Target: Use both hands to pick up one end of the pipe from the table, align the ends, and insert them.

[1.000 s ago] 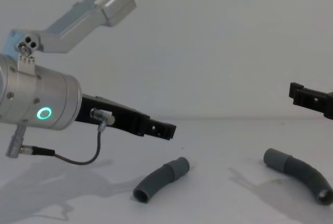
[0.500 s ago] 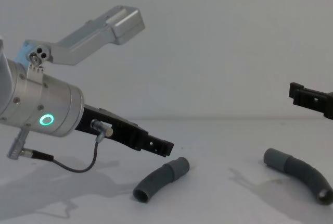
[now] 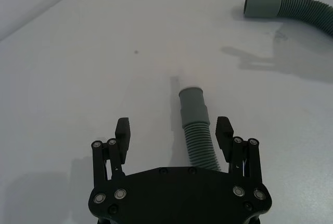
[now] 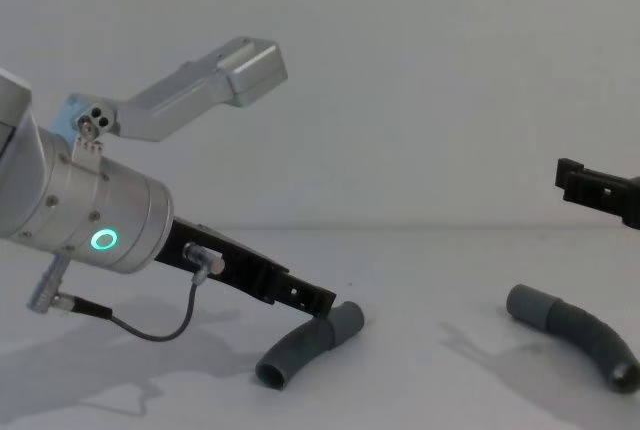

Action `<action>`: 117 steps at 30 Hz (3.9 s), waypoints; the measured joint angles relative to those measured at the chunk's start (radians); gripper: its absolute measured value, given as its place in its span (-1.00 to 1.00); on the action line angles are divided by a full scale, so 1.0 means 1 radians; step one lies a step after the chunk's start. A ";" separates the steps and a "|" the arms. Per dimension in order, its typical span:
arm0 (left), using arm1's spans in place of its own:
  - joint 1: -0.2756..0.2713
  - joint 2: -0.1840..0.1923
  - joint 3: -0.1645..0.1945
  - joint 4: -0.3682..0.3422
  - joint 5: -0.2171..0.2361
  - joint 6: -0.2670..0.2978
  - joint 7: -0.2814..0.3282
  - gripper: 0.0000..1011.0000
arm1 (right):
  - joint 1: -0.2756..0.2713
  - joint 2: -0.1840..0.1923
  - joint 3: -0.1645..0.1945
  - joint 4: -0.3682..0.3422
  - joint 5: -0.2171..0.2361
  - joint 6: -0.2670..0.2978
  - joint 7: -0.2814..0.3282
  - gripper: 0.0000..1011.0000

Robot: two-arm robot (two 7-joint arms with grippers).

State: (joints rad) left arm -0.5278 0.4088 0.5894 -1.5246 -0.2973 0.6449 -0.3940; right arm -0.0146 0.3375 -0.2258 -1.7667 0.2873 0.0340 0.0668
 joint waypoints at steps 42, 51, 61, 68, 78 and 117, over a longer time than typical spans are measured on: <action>-0.048 -0.070 0.031 0.124 0.057 0.004 -0.023 0.98 | 0.000 0.000 0.000 0.000 0.000 0.000 0.000 0.98; -0.054 -0.081 0.033 0.135 0.064 0.017 -0.025 0.98 | 0.000 0.000 0.000 0.000 0.000 0.000 0.000 0.98; -0.057 -0.087 0.034 0.141 0.068 0.023 -0.026 0.84 | 0.000 0.000 0.000 0.000 0.000 0.000 0.000 0.98; -0.057 -0.089 0.035 0.142 0.069 0.025 -0.026 0.52 | 0.000 0.000 0.000 0.000 0.000 0.000 0.000 0.98; -0.058 -0.090 0.035 0.144 0.070 0.026 -0.026 -0.06 | 0.000 0.000 0.000 0.000 0.000 0.000 0.000 0.98; -0.059 -0.091 0.035 0.145 0.070 0.027 -0.026 -0.32 | 0.084 0.118 -0.003 -0.041 0.048 0.369 0.132 0.98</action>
State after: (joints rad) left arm -0.5864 0.3179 0.6243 -1.3797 -0.2273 0.6723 -0.4202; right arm 0.0694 0.4560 -0.2286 -1.8081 0.3351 0.4035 0.1988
